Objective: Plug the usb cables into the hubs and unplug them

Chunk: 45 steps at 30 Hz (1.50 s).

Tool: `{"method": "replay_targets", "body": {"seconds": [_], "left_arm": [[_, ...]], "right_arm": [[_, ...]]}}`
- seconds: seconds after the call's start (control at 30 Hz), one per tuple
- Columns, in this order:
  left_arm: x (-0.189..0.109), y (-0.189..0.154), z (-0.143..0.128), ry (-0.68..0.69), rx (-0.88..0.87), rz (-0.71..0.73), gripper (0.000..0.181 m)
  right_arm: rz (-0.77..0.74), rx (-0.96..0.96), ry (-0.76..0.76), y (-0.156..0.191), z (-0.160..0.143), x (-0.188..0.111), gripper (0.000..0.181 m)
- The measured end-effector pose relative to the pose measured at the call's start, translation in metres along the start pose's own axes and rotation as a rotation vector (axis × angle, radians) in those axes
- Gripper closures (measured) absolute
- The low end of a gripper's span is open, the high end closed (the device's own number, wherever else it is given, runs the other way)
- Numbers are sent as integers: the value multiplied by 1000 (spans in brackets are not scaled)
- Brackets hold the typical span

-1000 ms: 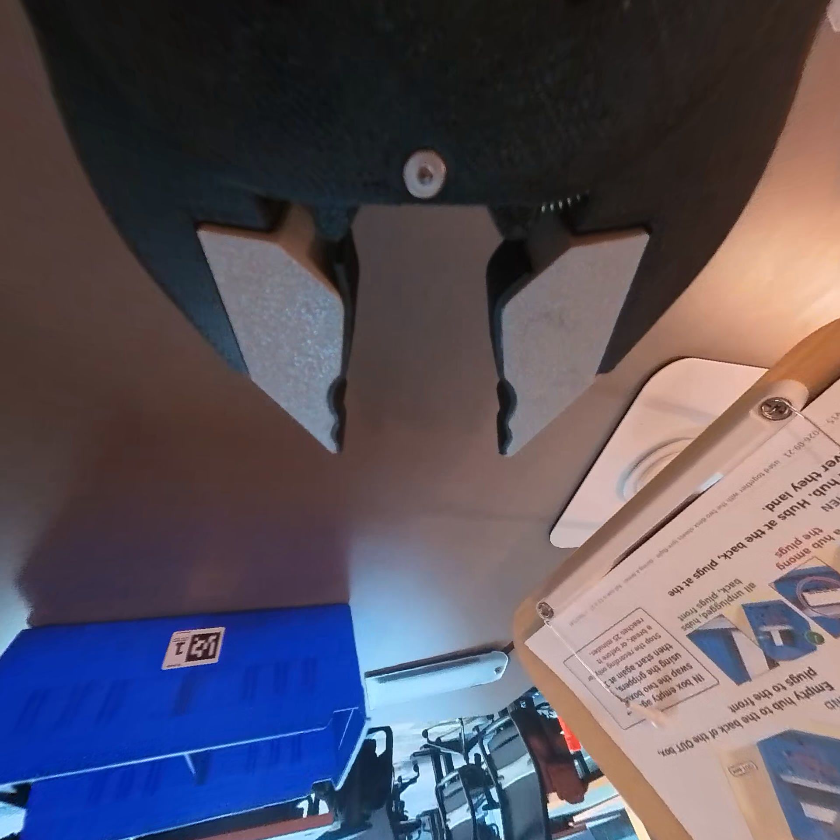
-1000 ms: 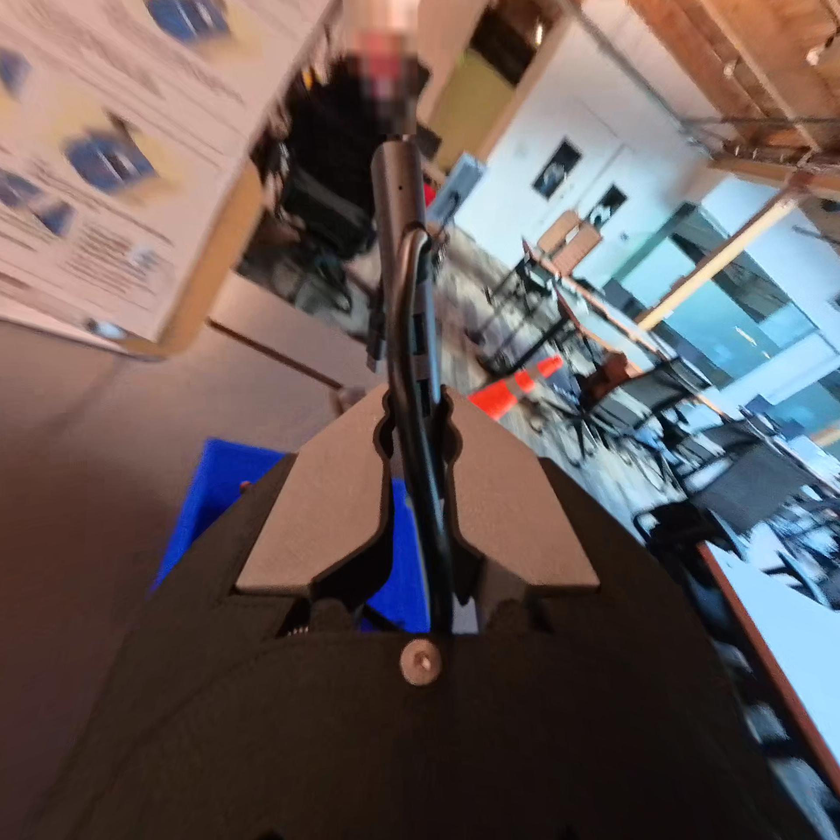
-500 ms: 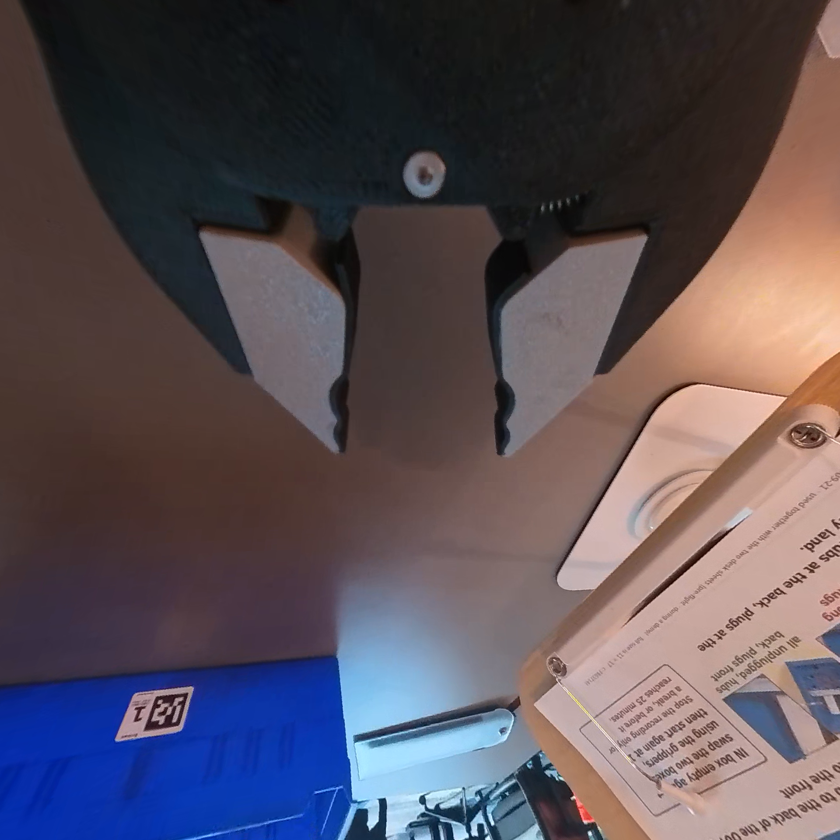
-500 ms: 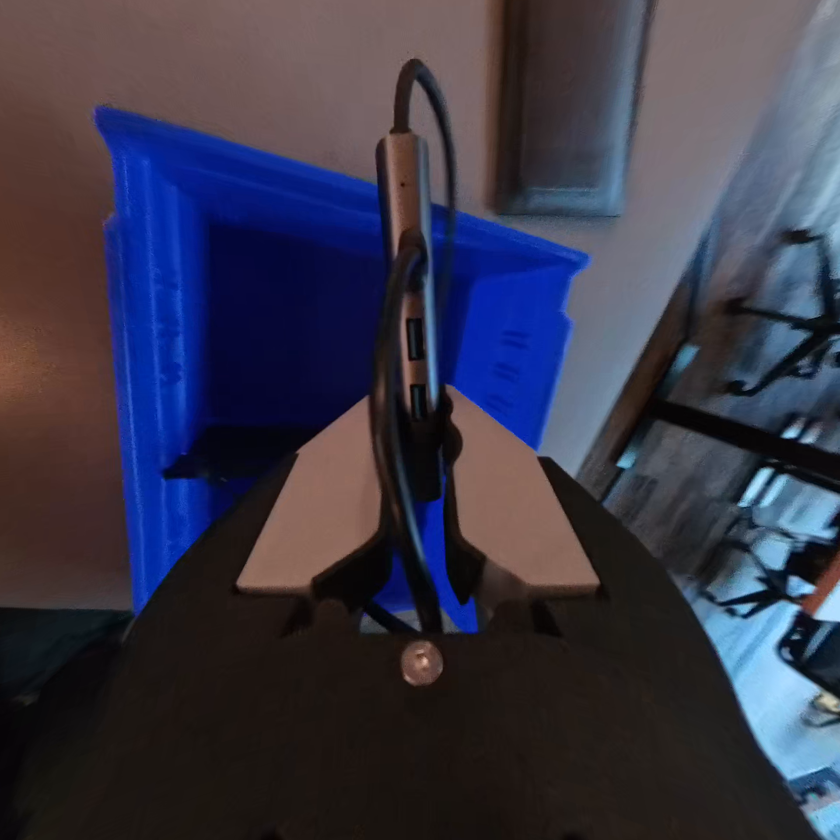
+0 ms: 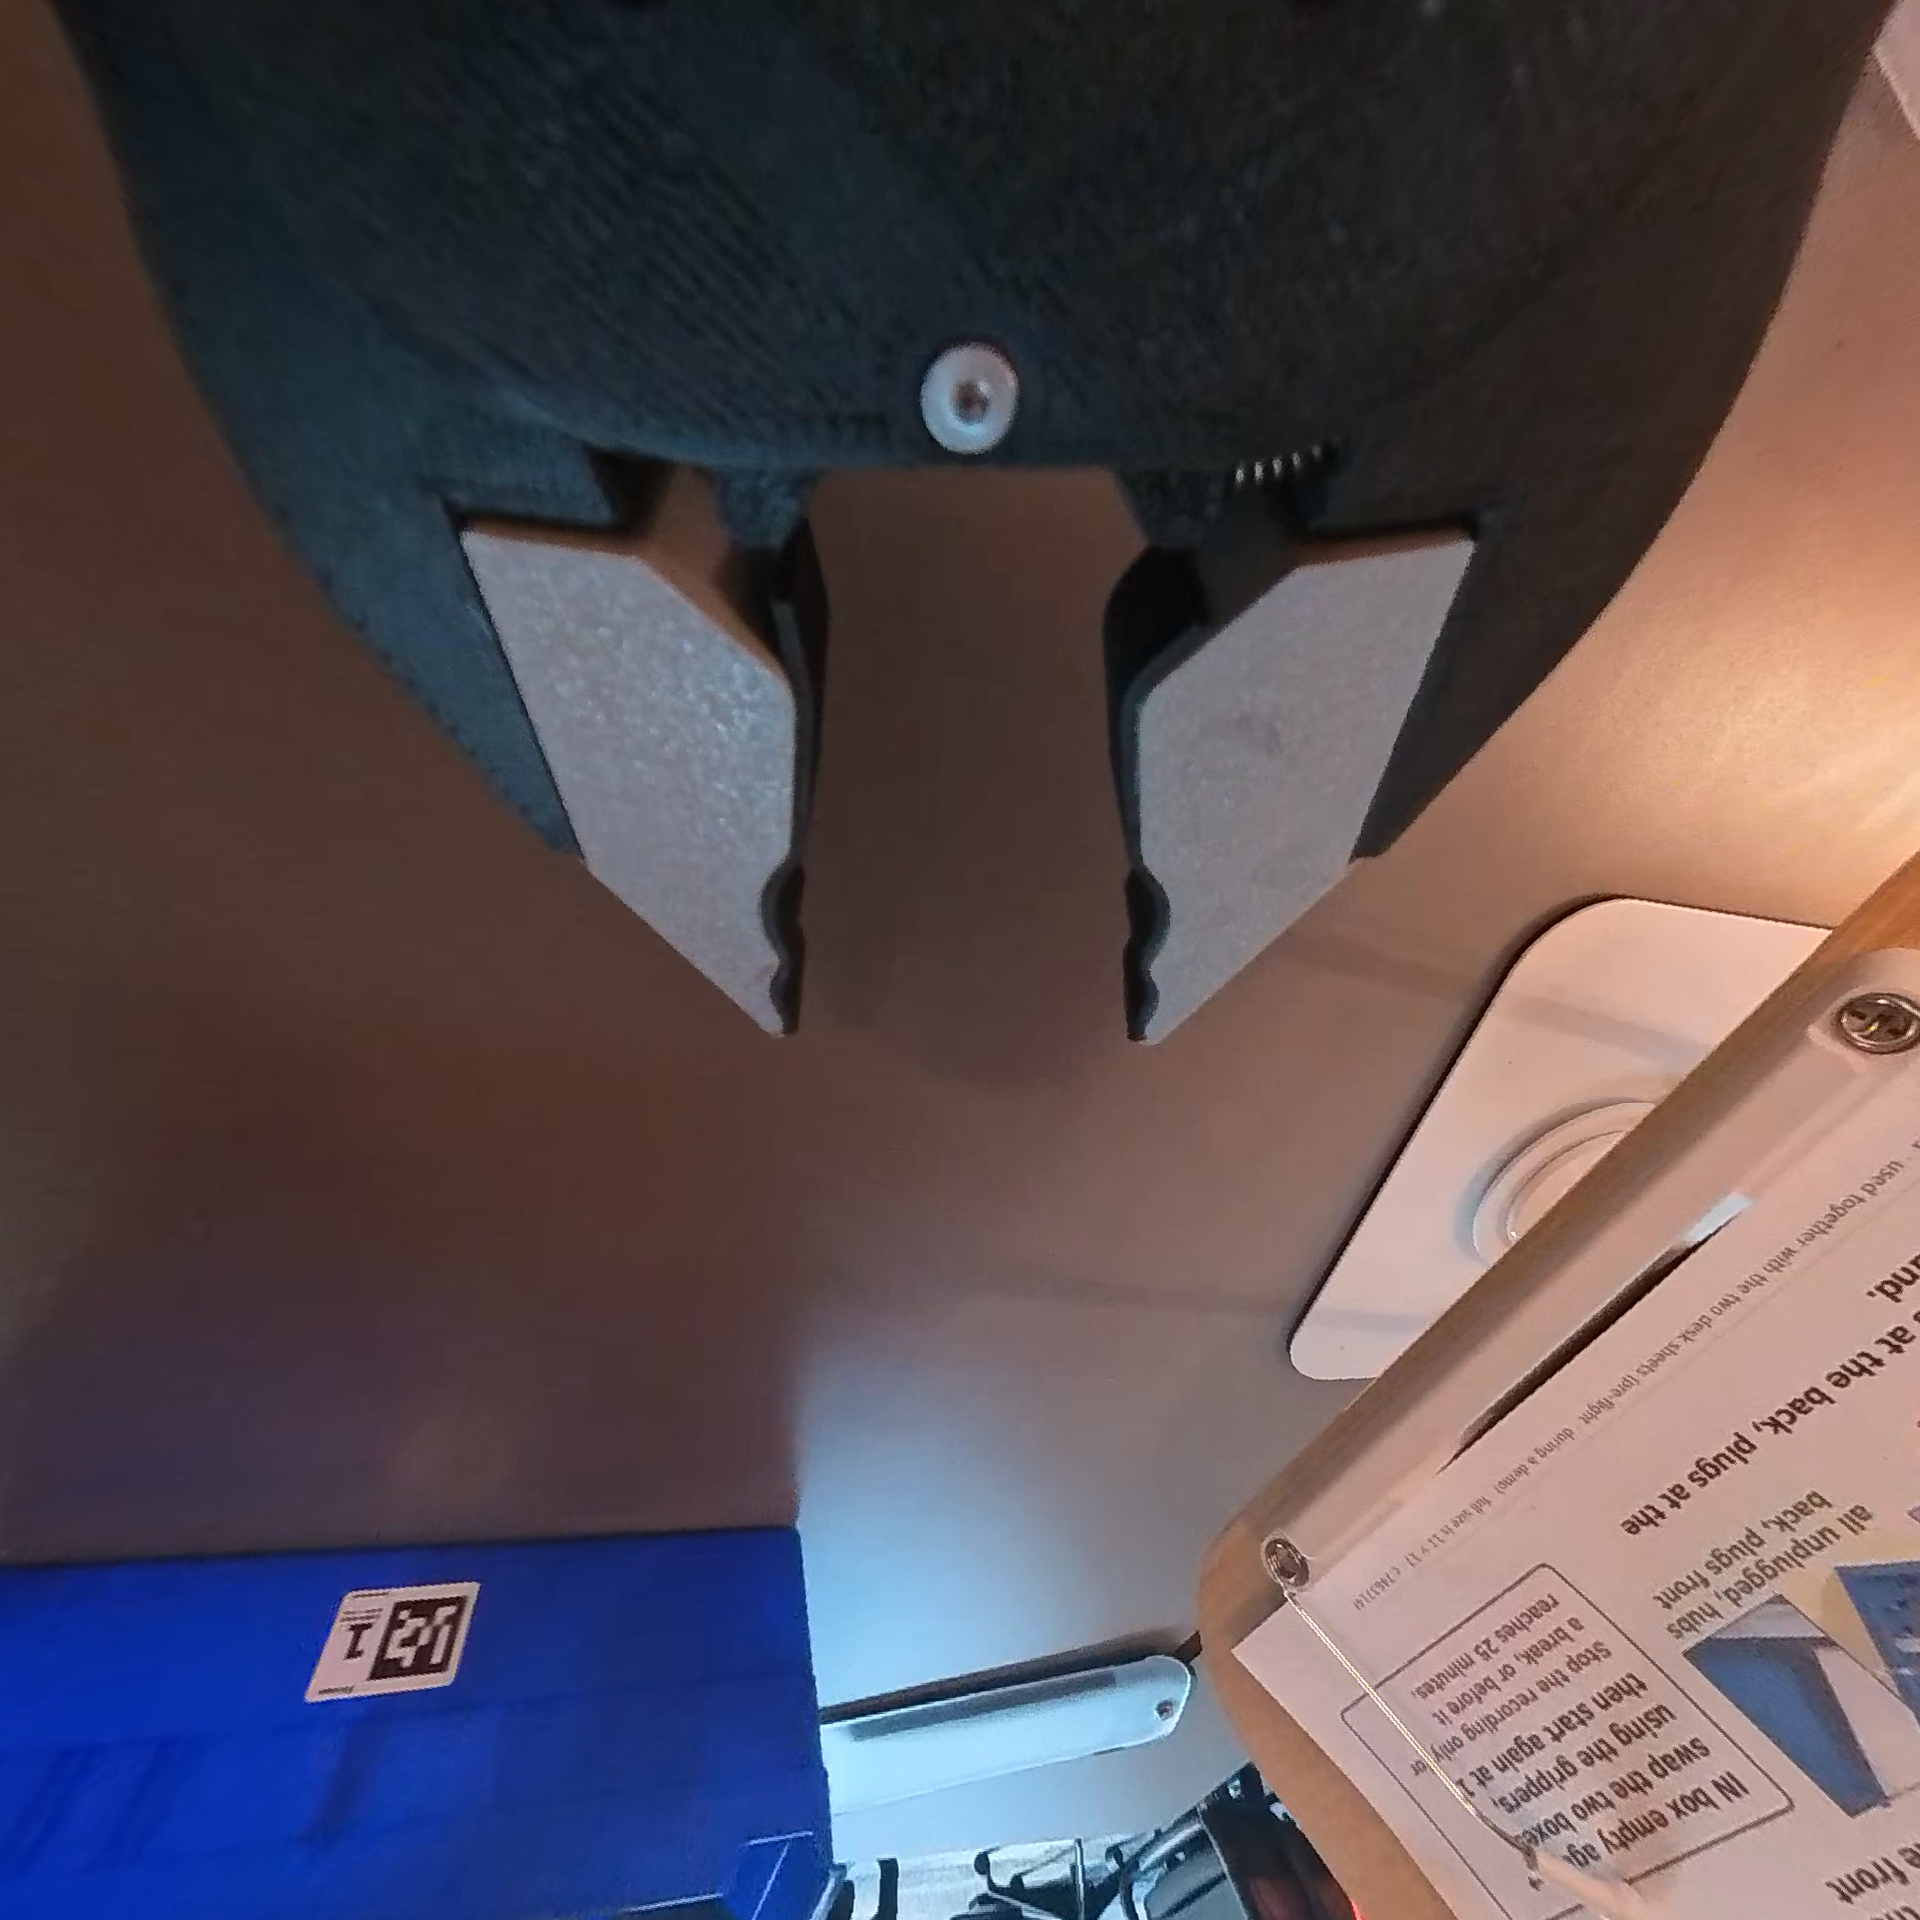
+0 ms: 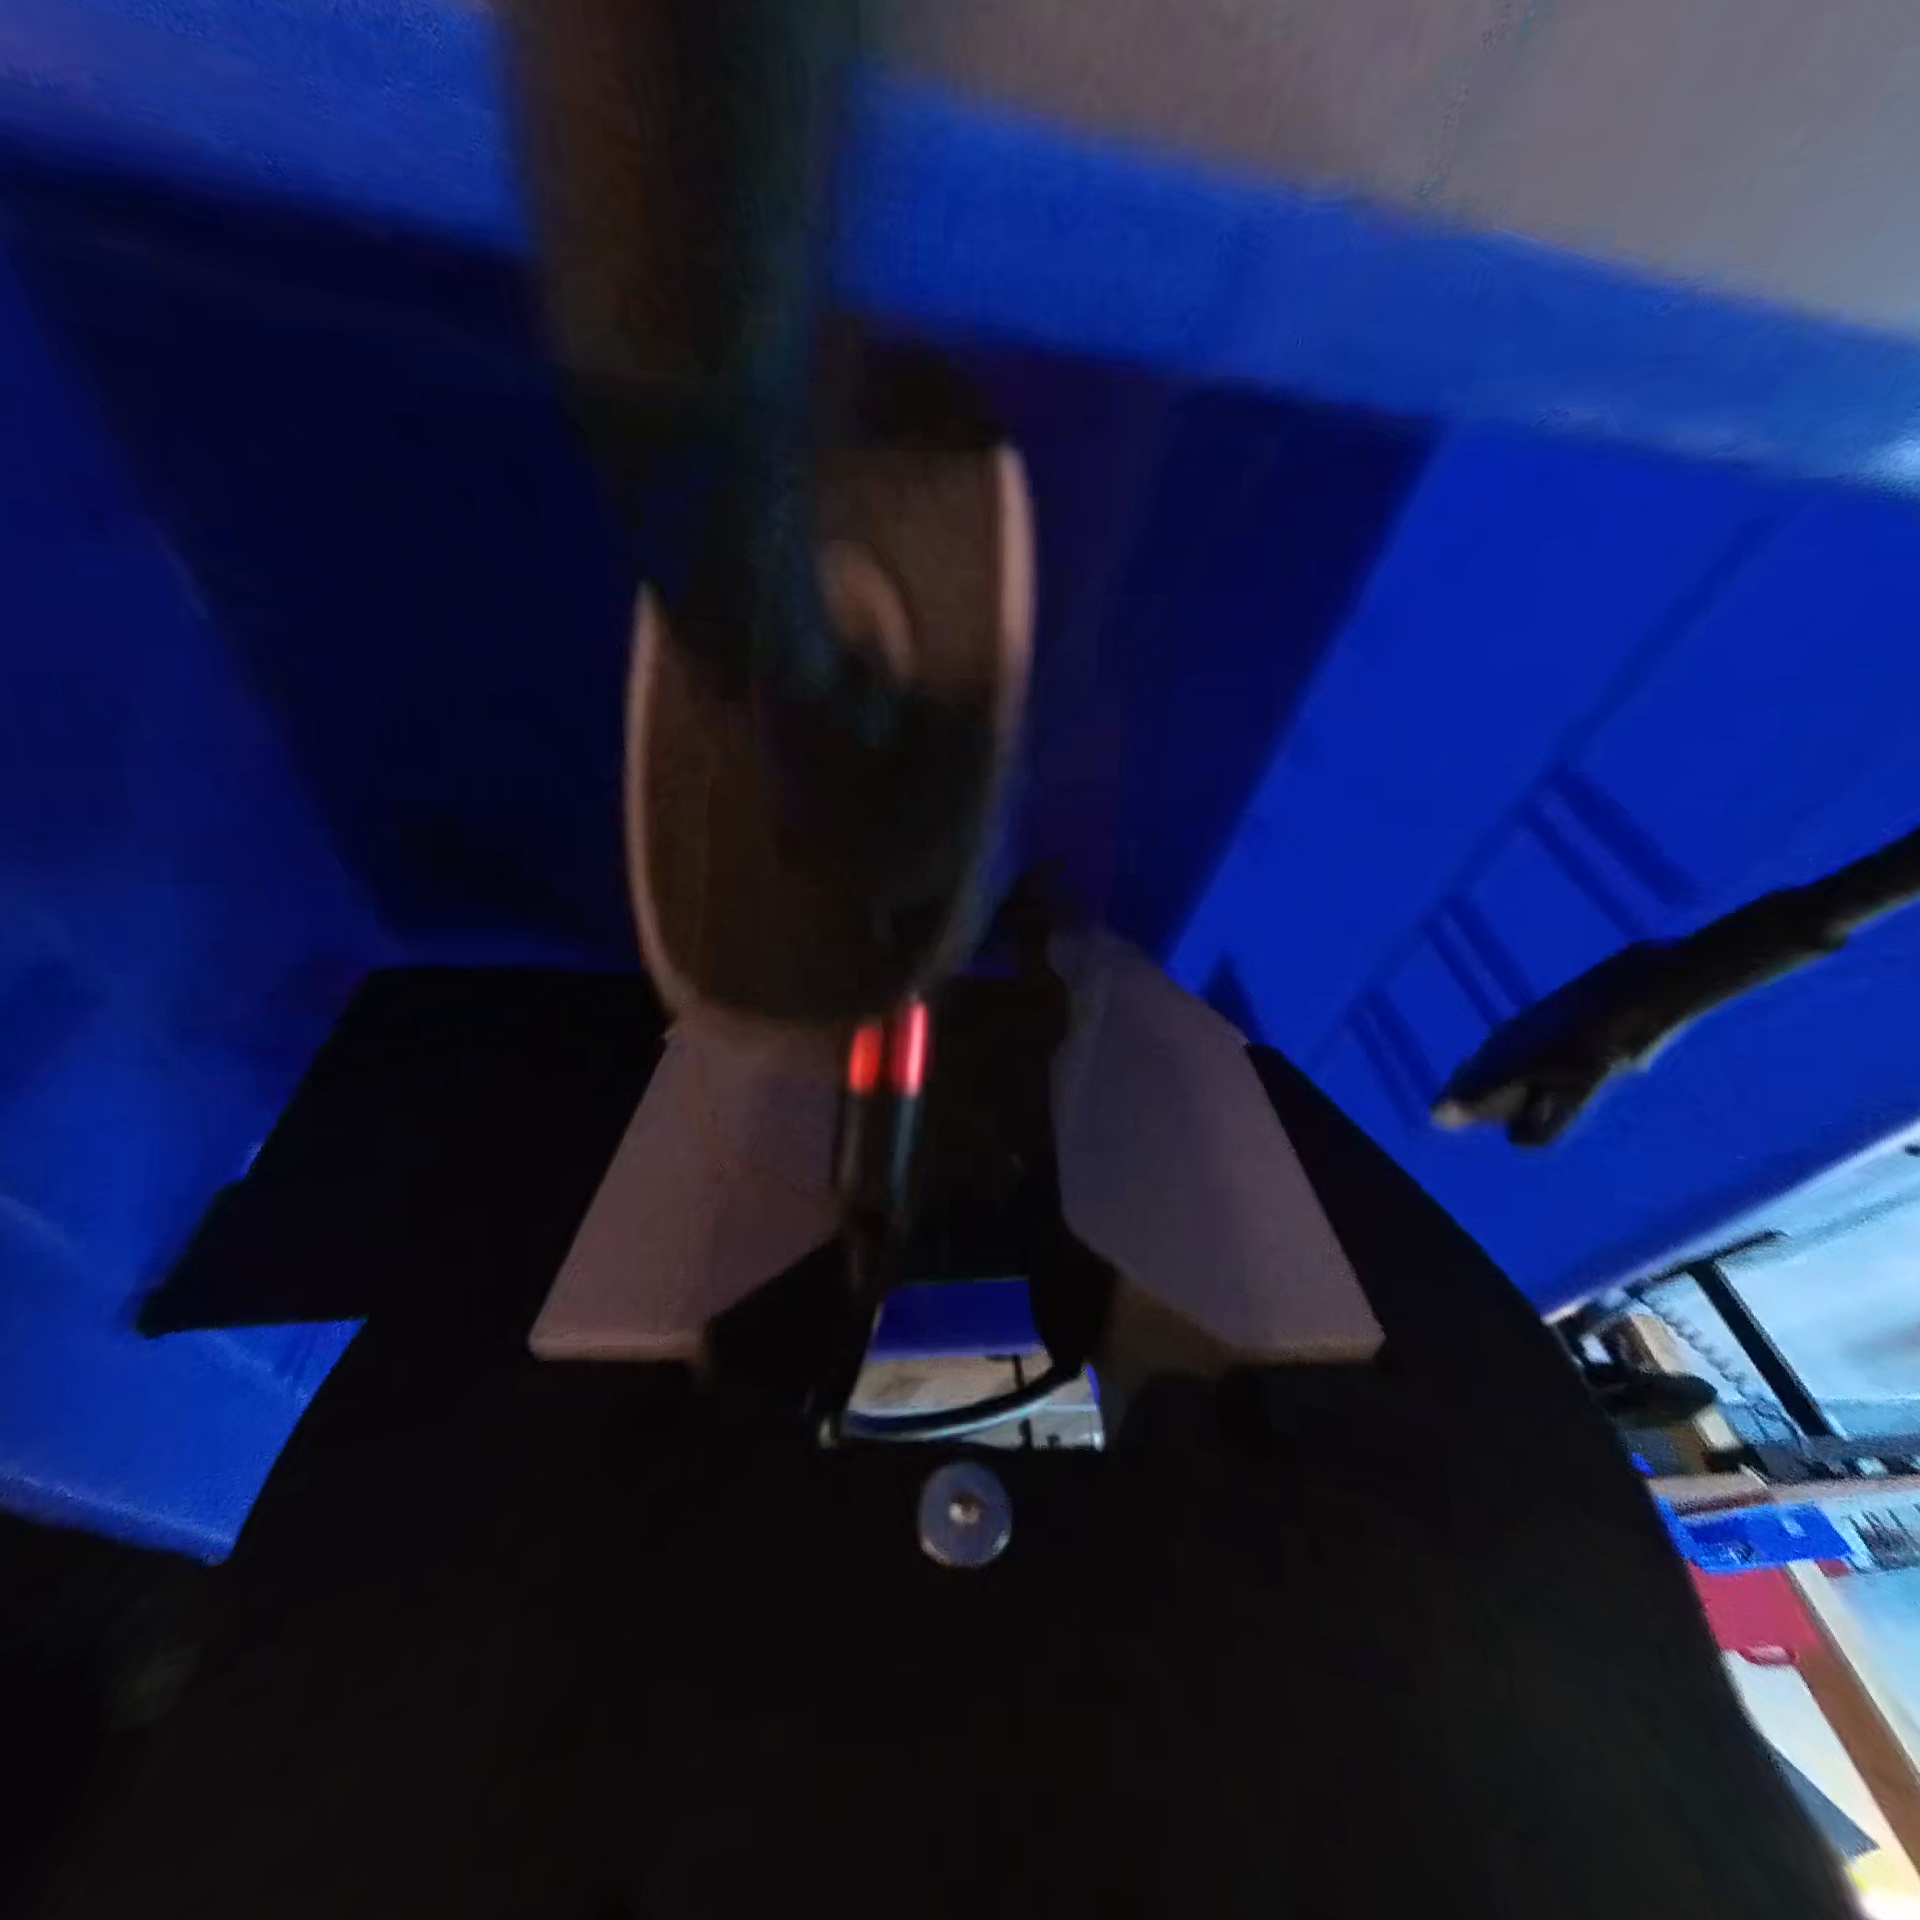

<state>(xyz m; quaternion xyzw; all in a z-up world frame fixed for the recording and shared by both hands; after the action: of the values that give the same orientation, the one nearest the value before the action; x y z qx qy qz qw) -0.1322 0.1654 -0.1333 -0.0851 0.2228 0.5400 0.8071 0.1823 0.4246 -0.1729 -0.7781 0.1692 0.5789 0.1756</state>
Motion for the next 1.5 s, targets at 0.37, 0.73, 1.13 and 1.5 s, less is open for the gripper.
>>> {"method": "replay_targets", "body": {"seconds": [0.37, 0.73, 1.13, 1.5], "left_arm": [[4, -1, -7, 31, -3, -10, 121], [8, 0, -12, 60, 9, 3, 121], [0, 15, -7, 36, 14, 79, 127], [9, 11, -17, 97, 32, 86, 126]], "right_arm": [[-33, -76, -357, 0, -16, -82, 138], [-117, -64, -792, 46, 33, -142, 146], [147, -395, -1307, 291, 151, -139, 97], [-67, -604, -1187, 334, 196, -71, 109]]}}
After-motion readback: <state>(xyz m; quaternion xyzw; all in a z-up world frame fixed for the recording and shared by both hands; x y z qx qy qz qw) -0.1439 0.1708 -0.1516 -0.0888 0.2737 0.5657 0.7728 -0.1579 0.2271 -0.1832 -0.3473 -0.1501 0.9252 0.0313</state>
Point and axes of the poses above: each gripper's, where its closed fingertips meet, x out along the fingers, z out of its top, y = z × x across the jaws, the point moved 1 cm from there along -x, back along the fingers, and after that the axes turned 5 degrees about -x, right-handed, at the moved point
